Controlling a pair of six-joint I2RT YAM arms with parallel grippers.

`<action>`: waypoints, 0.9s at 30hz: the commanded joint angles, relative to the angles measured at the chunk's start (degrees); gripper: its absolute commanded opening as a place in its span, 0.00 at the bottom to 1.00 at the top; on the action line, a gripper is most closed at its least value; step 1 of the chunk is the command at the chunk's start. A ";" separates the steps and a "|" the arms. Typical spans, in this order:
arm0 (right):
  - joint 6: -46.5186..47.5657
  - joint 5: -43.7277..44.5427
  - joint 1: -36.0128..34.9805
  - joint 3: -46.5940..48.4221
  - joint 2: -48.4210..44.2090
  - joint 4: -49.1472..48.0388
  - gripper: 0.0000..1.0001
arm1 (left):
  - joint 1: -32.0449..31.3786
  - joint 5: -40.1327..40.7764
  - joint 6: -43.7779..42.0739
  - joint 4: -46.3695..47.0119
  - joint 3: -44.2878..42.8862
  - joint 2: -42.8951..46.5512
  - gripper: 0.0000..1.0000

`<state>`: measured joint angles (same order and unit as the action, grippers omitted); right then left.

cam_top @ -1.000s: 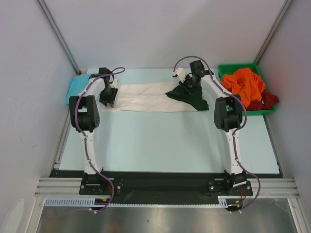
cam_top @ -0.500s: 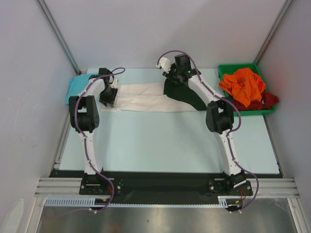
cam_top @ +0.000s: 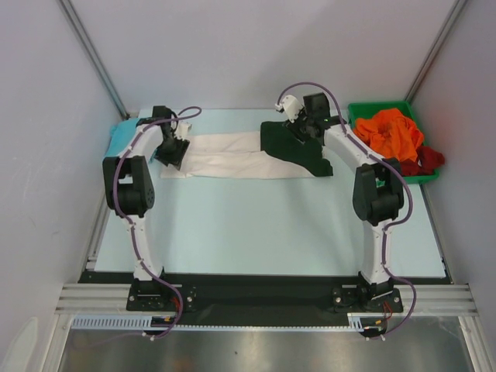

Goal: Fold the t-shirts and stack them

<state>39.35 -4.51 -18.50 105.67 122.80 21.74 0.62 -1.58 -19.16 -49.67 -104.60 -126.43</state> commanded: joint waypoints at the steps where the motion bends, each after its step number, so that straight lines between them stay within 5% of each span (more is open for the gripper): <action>1: -3.76 -2.96 0.04 -3.71 -6.78 3.75 0.50 | -0.18 -3.25 -13.49 1.77 4.90 9.97 0.56; 13: -6.22 -3.66 0.66 -3.80 -7.23 7.44 0.50 | -3.61 0.79 -34.09 -2.45 11.97 10.60 0.57; 27: -5.43 -3.84 -0.13 -5.38 -8.46 7.71 0.51 | -3.61 3.43 -34.89 -8.07 -0.61 -0.22 0.56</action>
<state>34.06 -8.01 -18.31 100.38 117.64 29.56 -2.79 1.39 -51.62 -54.78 -102.83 -125.99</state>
